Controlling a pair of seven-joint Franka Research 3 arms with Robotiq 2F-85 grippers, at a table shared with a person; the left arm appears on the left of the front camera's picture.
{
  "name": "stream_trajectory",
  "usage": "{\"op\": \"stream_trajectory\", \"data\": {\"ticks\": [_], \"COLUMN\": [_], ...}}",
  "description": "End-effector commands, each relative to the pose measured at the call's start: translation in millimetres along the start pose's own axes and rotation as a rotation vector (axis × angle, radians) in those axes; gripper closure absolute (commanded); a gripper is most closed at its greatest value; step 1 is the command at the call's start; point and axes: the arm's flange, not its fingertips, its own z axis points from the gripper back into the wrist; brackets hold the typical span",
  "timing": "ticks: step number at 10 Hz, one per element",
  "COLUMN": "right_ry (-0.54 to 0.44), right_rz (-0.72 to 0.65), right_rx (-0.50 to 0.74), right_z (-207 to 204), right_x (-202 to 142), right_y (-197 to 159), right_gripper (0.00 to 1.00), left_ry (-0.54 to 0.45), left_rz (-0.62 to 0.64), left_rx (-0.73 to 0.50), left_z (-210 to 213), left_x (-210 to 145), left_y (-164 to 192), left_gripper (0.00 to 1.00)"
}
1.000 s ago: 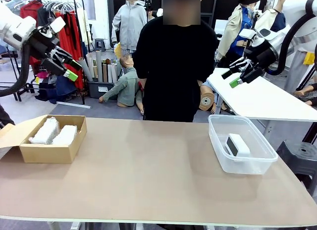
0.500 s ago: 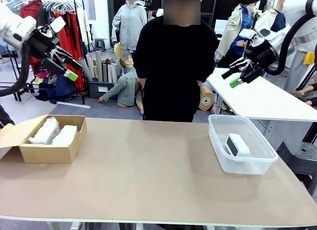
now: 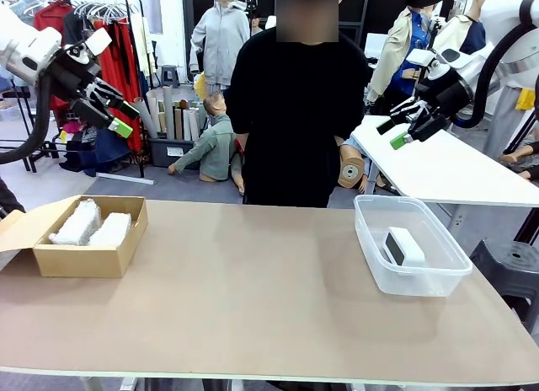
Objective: Separate and place wrapped and unwrapped clocks.
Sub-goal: If the picked Digital clock is wrapped, place it in the Package Box ; if not, place it in the Organizing box.
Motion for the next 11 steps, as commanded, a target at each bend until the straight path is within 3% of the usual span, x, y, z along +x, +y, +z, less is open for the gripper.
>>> {"op": "stream_trajectory", "data": {"ticks": [1, 11], "right_ry": [0.001, 0.001], "right_rz": [0.002, 0.002], "right_rx": [0.001, 0.001], "right_z": [1.1, 1.1], "right_x": [1.0, 1.0], "right_y": [1.5, 1.5], "right_gripper": [0.0, 0.0], "left_ry": [0.002, 0.002], "left_rz": [-0.003, -0.003], "left_rx": [0.002, 0.002], "left_z": [0.9, 0.9], "left_x": [1.0, 1.0], "left_y": [-1.0, -1.0], "left_gripper": [0.0, 0.0]}}
